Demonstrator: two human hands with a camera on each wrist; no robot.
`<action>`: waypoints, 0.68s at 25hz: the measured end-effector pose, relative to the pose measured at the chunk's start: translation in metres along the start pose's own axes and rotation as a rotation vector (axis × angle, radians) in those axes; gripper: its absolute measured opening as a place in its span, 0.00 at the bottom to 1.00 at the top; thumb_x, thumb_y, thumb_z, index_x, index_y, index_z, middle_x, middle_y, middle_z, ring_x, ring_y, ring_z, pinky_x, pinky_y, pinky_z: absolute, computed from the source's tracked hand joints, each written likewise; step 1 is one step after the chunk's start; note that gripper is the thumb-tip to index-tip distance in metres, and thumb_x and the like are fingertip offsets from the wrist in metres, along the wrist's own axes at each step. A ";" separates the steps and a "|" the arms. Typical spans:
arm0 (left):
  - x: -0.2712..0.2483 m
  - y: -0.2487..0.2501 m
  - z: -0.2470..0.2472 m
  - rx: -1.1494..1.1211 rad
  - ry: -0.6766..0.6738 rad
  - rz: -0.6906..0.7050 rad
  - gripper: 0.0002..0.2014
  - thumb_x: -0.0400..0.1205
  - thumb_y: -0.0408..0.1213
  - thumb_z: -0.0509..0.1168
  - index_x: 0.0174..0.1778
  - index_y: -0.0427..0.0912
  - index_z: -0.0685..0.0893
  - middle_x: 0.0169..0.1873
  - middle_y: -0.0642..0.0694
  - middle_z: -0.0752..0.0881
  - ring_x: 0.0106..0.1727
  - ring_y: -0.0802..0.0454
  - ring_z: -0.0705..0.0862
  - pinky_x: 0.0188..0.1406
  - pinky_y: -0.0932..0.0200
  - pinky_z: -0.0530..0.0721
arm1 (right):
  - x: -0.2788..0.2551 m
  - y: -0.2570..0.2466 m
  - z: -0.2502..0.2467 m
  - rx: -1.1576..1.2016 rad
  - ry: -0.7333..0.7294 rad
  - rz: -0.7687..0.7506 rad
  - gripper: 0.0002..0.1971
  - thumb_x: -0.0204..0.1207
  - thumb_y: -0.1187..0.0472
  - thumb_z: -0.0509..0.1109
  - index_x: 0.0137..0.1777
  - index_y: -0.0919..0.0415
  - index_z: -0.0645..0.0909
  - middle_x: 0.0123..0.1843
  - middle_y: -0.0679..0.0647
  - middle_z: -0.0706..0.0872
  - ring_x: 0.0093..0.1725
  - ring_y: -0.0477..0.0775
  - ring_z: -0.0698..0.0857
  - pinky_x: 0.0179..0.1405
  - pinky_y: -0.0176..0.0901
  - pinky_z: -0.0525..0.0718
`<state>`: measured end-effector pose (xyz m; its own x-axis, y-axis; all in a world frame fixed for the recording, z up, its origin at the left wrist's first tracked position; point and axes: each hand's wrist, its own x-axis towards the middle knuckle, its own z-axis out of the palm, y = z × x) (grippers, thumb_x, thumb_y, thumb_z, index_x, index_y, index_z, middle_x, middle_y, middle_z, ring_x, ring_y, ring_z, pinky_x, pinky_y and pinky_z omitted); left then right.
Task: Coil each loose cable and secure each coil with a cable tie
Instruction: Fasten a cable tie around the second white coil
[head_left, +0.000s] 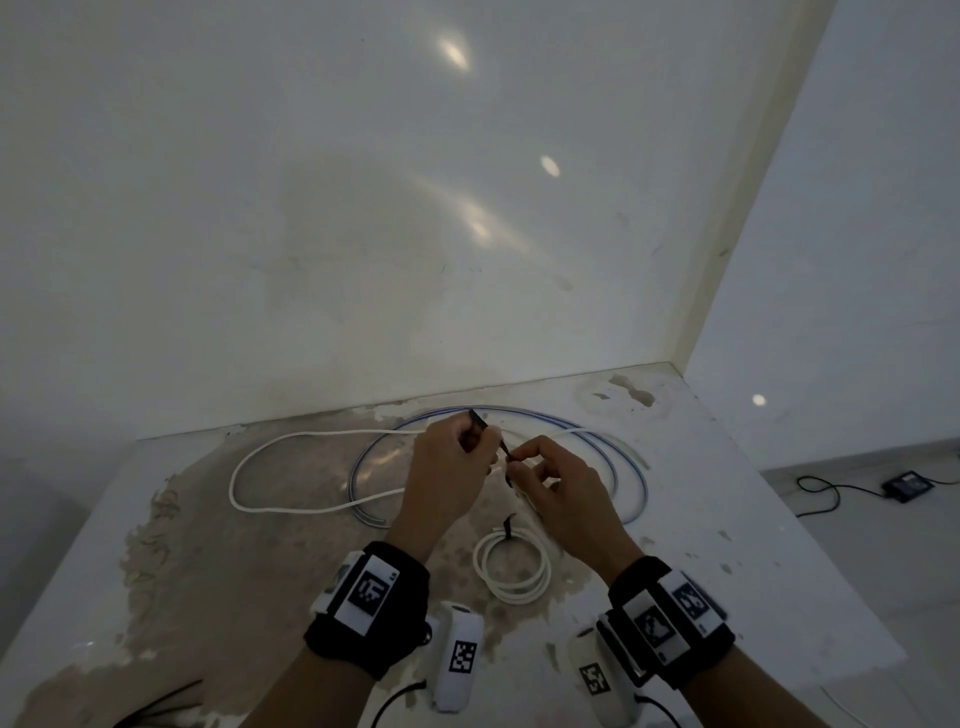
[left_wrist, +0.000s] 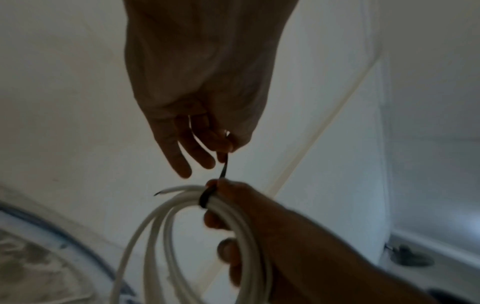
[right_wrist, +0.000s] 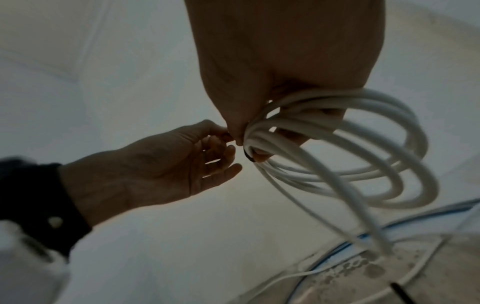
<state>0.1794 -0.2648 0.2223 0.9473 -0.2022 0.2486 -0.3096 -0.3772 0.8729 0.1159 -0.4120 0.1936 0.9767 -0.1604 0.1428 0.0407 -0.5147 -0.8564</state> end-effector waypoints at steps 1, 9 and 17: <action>-0.003 -0.005 0.001 0.016 -0.021 0.017 0.10 0.83 0.42 0.67 0.36 0.44 0.84 0.30 0.49 0.87 0.33 0.54 0.86 0.37 0.56 0.86 | 0.000 0.003 -0.001 -0.029 -0.001 -0.001 0.03 0.84 0.47 0.66 0.49 0.41 0.80 0.35 0.41 0.87 0.30 0.41 0.82 0.29 0.34 0.75; -0.043 -0.067 0.006 -0.080 -0.204 -0.136 0.29 0.78 0.59 0.65 0.75 0.59 0.70 0.66 0.70 0.72 0.66 0.70 0.75 0.60 0.71 0.75 | 0.006 0.026 -0.008 0.566 -0.139 0.252 0.11 0.84 0.56 0.69 0.56 0.65 0.83 0.36 0.51 0.86 0.27 0.49 0.74 0.26 0.39 0.72; -0.056 -0.096 0.005 -0.054 -0.366 -0.250 0.20 0.86 0.50 0.61 0.43 0.34 0.76 0.39 0.31 0.82 0.34 0.42 0.89 0.32 0.56 0.86 | 0.002 0.054 0.030 0.671 -0.278 0.575 0.17 0.85 0.52 0.67 0.44 0.67 0.83 0.35 0.58 0.84 0.23 0.49 0.69 0.25 0.42 0.70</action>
<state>0.1560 -0.2217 0.1225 0.8978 -0.4211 -0.1290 -0.0612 -0.4092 0.9104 0.1262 -0.4148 0.1323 0.8963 0.0128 -0.4433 -0.4374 0.1907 -0.8788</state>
